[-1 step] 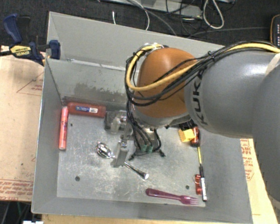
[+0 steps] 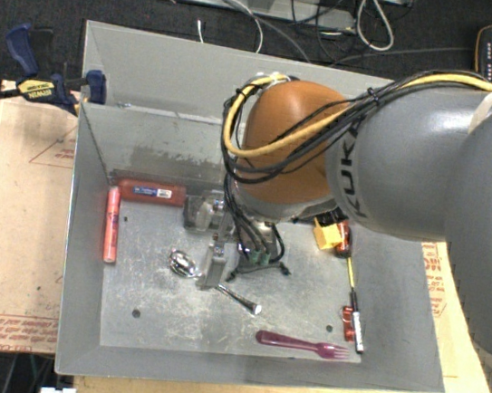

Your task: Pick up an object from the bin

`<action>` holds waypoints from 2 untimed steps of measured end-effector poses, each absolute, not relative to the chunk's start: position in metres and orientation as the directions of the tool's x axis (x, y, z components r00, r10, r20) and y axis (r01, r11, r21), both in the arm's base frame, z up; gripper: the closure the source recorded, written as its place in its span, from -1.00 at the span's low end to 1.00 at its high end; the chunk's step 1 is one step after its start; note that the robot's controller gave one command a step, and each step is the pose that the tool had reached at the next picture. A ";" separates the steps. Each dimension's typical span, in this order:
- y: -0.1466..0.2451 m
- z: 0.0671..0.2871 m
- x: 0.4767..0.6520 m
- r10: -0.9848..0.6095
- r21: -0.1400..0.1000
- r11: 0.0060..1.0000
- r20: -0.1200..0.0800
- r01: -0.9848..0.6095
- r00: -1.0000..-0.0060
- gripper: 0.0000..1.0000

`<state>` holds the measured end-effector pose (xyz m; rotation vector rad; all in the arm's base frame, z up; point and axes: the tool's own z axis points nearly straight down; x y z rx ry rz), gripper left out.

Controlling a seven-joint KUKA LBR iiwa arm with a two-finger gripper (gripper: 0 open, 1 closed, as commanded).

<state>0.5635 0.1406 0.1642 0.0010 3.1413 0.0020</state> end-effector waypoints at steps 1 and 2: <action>0.124 0.075 0.562 0.371 0.000 0.929 0.003 0.371 -0.929 -1.00; 0.123 0.070 0.553 0.249 0.004 0.968 -0.004 0.249 -0.968 -1.00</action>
Offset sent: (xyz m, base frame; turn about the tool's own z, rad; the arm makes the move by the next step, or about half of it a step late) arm -0.0116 -0.0183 -0.0942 0.2507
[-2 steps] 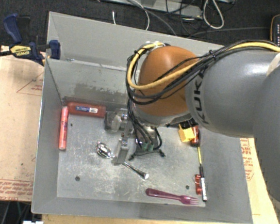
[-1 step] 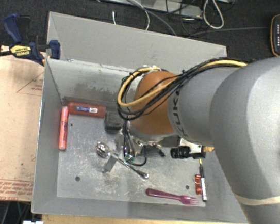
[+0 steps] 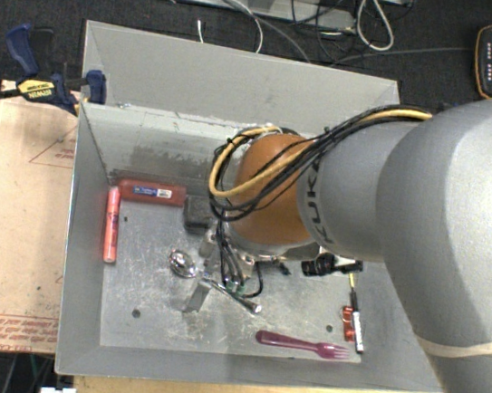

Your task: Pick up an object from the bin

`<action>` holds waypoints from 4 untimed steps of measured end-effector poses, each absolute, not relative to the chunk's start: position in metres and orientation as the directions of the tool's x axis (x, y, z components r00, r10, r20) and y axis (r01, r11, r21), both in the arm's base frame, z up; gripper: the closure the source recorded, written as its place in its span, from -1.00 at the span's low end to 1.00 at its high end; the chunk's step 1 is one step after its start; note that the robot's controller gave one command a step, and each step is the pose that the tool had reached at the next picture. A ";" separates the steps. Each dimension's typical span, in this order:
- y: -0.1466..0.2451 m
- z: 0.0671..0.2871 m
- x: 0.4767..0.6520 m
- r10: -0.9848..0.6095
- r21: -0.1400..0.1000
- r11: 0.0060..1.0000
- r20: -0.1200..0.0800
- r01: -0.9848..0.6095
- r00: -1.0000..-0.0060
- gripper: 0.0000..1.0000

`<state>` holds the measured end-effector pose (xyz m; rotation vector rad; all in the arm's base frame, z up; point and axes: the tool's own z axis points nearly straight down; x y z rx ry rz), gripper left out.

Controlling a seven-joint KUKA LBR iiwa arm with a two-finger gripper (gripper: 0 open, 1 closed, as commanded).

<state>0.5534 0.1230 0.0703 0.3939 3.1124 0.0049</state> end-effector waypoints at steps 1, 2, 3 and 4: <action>0.125 0.065 0.561 0.381 0.002 0.924 0.002 0.381 -0.924 -1.00; 0.123 0.071 0.555 0.277 0.004 0.961 -0.003 0.277 -0.961 -1.00; 0.125 0.068 0.562 0.379 0.005 0.925 0.001 0.379 -0.925 1.00; 0.125 0.068 0.562 0.380 0.005 0.925 0.001 0.380 -0.925 1.00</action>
Offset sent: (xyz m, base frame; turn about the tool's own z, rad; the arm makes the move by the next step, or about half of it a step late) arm 0.0004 0.0000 0.0007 0.0276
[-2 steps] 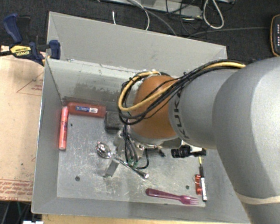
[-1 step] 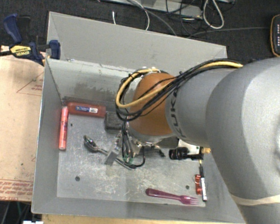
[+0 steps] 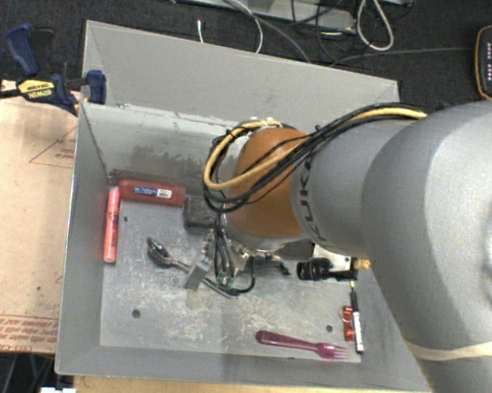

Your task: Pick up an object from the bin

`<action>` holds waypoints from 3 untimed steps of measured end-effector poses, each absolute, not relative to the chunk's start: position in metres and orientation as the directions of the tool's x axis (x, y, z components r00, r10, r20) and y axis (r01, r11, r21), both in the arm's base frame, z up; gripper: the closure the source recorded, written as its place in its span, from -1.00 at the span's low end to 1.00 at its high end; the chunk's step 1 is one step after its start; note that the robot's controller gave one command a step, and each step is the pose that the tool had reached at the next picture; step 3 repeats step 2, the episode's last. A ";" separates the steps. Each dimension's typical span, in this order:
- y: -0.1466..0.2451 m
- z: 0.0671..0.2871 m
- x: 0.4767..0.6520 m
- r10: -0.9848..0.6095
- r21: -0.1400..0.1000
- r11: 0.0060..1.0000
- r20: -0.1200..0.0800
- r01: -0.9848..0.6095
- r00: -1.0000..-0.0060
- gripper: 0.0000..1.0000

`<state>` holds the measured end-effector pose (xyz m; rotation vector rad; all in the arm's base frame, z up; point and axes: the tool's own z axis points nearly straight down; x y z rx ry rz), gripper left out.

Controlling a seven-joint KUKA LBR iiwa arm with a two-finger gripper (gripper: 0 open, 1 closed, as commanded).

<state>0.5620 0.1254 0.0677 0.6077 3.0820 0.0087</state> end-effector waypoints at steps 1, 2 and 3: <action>0.125 0.093 0.559 0.379 0.000 0.925 0.008 0.379 -0.925 1.00; 0.125 0.122 0.561 0.378 0.005 0.926 0.002 0.378 -0.926 1.00; 0.125 0.122 0.561 0.378 0.005 0.926 0.002 0.378 -0.926 1.00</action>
Offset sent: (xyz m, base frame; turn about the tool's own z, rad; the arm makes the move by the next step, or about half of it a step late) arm -0.0029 -0.0005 0.0620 0.0004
